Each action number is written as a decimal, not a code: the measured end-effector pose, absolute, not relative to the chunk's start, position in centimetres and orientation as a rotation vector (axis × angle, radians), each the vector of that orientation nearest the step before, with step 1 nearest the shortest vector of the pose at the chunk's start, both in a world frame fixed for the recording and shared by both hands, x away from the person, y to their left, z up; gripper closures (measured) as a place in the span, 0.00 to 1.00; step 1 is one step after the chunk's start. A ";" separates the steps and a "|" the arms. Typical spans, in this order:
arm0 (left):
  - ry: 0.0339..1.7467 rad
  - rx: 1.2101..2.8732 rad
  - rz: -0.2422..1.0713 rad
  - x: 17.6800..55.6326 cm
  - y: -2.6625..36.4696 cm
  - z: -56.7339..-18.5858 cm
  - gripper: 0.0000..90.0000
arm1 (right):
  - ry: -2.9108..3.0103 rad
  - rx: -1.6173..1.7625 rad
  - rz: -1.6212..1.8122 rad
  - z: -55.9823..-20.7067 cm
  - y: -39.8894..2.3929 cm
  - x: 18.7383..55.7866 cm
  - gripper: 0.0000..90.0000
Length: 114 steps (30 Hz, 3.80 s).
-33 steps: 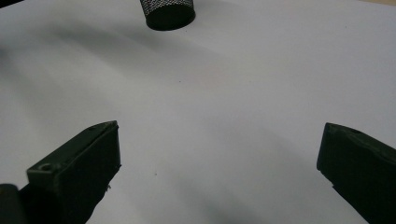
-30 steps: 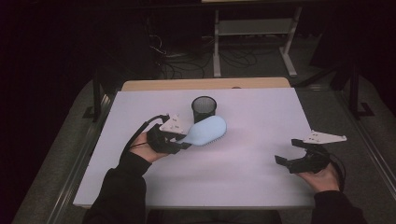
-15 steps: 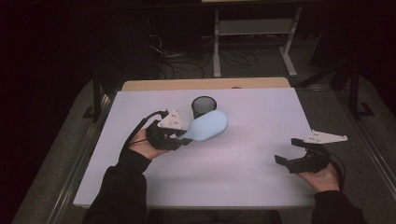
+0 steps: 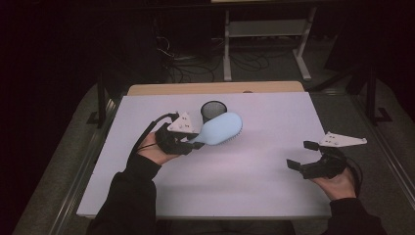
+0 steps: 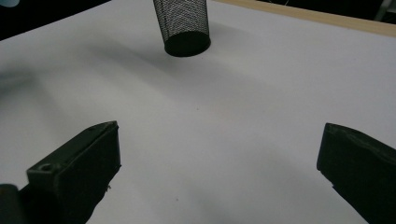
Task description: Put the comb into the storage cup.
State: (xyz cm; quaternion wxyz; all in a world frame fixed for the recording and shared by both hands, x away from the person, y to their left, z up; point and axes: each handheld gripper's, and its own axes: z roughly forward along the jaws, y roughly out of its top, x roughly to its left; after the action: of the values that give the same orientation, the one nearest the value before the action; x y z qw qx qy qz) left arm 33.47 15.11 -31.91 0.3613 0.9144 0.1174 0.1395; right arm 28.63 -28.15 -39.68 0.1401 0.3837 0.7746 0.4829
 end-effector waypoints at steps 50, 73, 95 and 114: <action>0.305 2.236 0.451 33.6 13.9 -30.4 0.78 | 2.380 0.923 1.509 -31.4 -20.8 31.8 0.00; 0.288 2.182 0.469 33.7 12.4 -30.6 0.78 | 2.419 0.908 1.584 -28.7 -18.2 33.8 0.04; 0.256 2.149 0.477 33.5 11.0 -30.7 0.78 | 2.419 0.942 1.626 -28.2 -17.7 34.9 0.15; 0.264 2.120 0.504 33.5 10.6 -30.9 0.78 | 2.404 0.999 1.693 -27.8 -17.5 35.7 0.32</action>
State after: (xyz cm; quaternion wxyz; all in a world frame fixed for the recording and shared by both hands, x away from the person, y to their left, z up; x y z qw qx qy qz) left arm 33.46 10.57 -30.91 0.4559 0.8596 0.1071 0.2044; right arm 35.65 -17.45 -27.84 0.0180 0.3217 0.7741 0.5450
